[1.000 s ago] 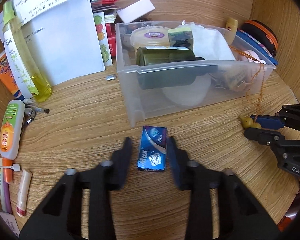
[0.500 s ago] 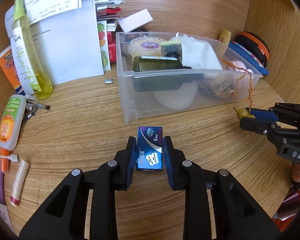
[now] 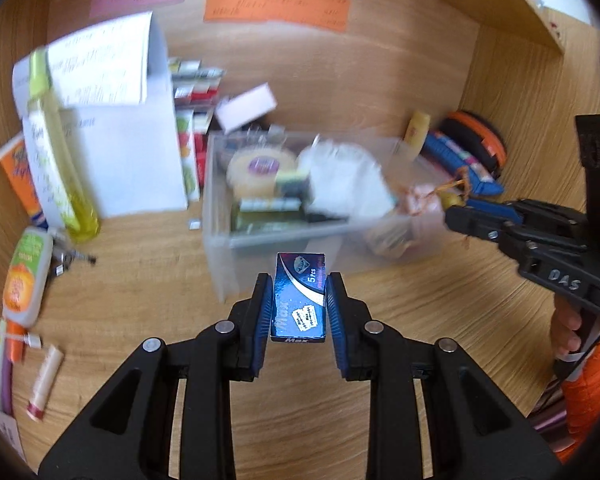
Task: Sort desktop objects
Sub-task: 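Carry the card pack and gourd beads into the clear box and release both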
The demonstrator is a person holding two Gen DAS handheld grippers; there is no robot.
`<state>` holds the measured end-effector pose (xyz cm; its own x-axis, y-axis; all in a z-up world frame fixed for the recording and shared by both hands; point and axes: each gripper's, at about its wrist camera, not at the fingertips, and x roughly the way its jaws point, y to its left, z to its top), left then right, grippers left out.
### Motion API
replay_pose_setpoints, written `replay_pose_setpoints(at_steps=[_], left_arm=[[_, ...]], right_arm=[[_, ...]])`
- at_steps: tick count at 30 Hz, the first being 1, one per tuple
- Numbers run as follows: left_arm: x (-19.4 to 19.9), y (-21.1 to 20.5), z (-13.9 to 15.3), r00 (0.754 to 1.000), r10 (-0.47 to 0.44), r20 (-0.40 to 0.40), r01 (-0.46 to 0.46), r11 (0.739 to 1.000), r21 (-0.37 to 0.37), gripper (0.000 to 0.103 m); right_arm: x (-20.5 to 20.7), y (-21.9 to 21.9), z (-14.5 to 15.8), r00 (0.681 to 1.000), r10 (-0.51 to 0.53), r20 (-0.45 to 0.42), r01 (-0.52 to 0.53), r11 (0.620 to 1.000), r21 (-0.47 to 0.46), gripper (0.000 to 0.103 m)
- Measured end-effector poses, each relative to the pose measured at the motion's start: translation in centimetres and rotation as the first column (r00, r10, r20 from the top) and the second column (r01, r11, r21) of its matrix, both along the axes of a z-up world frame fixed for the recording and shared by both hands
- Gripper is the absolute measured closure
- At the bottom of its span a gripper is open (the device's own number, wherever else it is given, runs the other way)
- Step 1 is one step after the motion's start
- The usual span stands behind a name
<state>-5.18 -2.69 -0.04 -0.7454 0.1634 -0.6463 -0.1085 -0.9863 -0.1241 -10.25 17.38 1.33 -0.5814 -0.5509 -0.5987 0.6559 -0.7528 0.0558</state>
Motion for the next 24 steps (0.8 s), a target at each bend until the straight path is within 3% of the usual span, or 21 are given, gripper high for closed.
replay_pose_setpoints(at_steps=[8,24], left_arm=[[-2.3,2.0,2.3,0.997,-0.042,-0.057,0.042,0.999,-0.005,0.076],[-7.9,5.3,0.6,0.997,-0.078,0.016,0.078,0.997,-0.011,0.076]], right_arm=[[-2.6,-0.2,0.4,0.999,-0.030,-0.023,0.031,0.999,0.030,0.085],[-5.1,-0.2,-1.9,0.999,-0.019,0.030,0.019,1.000,0.009,0.085]])
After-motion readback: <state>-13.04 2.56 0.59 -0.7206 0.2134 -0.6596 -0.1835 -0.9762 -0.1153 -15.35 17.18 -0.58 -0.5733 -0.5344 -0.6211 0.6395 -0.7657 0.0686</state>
